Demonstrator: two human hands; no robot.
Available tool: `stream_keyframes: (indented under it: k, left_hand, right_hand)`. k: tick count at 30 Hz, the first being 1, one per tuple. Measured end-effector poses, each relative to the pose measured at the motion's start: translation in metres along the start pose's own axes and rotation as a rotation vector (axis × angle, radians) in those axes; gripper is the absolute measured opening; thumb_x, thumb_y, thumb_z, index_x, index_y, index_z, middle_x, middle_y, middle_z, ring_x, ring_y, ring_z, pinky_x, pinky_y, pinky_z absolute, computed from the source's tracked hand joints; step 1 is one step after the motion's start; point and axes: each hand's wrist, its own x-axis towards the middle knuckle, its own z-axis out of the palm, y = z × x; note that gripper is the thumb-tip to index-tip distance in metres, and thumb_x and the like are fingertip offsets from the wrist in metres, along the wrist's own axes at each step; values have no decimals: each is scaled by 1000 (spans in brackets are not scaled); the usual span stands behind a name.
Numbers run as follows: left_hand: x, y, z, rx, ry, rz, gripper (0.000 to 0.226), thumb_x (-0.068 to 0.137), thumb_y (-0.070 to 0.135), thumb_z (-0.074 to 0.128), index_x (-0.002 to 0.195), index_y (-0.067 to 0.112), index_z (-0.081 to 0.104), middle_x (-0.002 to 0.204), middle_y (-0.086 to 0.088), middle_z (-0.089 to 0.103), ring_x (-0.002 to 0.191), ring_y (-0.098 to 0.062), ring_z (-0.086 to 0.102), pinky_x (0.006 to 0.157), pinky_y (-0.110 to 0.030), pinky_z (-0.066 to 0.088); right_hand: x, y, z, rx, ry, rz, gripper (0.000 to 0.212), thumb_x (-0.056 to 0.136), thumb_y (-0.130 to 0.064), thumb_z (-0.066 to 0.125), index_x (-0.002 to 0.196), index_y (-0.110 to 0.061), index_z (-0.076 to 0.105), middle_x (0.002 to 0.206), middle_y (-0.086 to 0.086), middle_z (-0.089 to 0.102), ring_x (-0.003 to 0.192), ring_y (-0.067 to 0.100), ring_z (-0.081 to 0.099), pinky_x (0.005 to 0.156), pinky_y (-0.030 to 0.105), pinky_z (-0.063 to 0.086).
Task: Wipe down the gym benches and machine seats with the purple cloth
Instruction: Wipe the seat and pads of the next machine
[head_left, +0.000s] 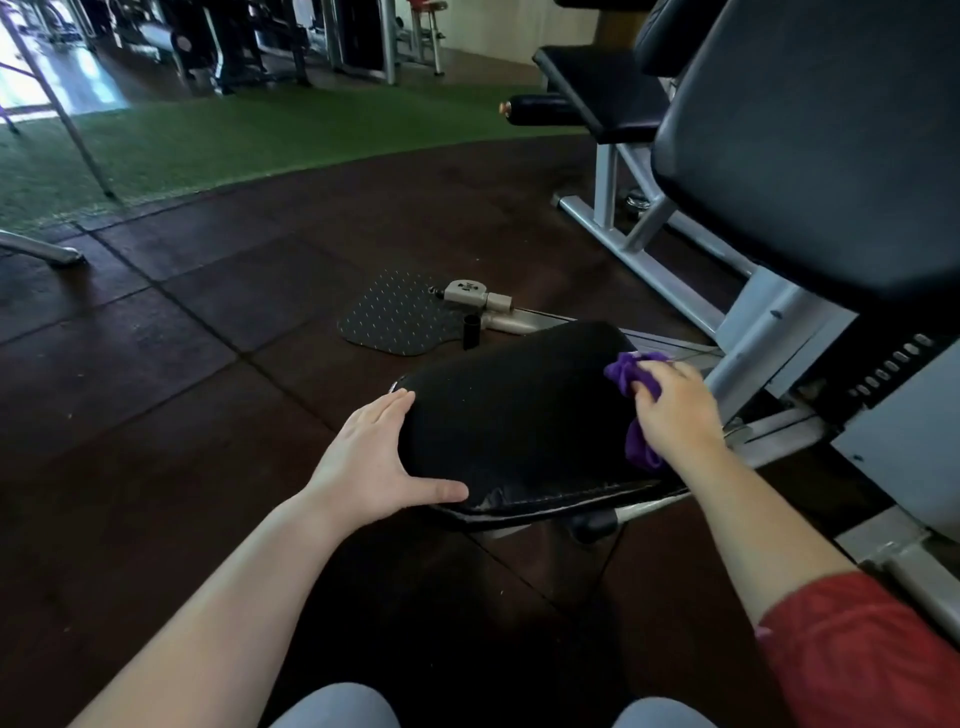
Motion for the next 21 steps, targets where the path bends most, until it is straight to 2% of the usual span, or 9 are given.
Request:
stream_keyframes:
  k: [4,6,10,13,17,19,21]
  left_hand:
    - [-2,1,2,-21,20,14,126,50,75,73,151,22,21,157,8,19,144,-10,14,115,-27,16]
    - [-3,0,2,-26,21,17,125,51,74,74,151,22,21,158,8,19,144,-10,14,115,-27,16]
    - [-3,-3,0,-13,-6,33,127,49,79,68,151,20,21,158,6,19,145,-11,14,115,-27,15]
    - [-8,-8,0,-58,-12,47,133,44,87,58,152,20,18,159,5,18,145,-10,12,116,-26,14]
    - [-16,-17,1,-115,11,43,137,43,93,56,153,25,14,159,10,17,145,-8,14,118,-35,22]
    - [-16,-17,0,-128,0,58,138,43,92,59,153,25,12,159,11,14,144,-5,14,118,-32,21]
    - [-15,-14,-2,-129,-19,61,139,42,84,65,153,22,11,159,11,11,145,-5,12,117,-25,17]
  right_hand:
    - [30,-3,8,-86,-4,86,37,92,-31,50,127,-20,55,128,14,51,118,35,47,99,41,39]
    - [32,-27,19,-67,-30,1,37,91,-33,52,125,-19,58,128,12,52,119,34,47,99,38,37]
    - [-2,-100,45,39,-150,-300,32,90,-35,54,119,-24,62,129,5,54,119,24,48,102,29,35]
    - [-43,-122,49,92,-179,-387,34,92,-34,52,125,-28,58,137,-1,47,126,18,42,106,31,32]
    - [-61,-71,23,156,-154,-456,30,88,-27,59,118,-24,64,131,1,54,122,17,48,107,30,34]
    - [-43,-31,9,118,-77,-381,29,86,-25,58,113,-20,67,124,6,58,118,23,52,103,29,35]
    - [-11,6,-2,20,-37,-227,28,89,-24,56,113,-20,67,121,9,60,114,27,53,96,31,38]
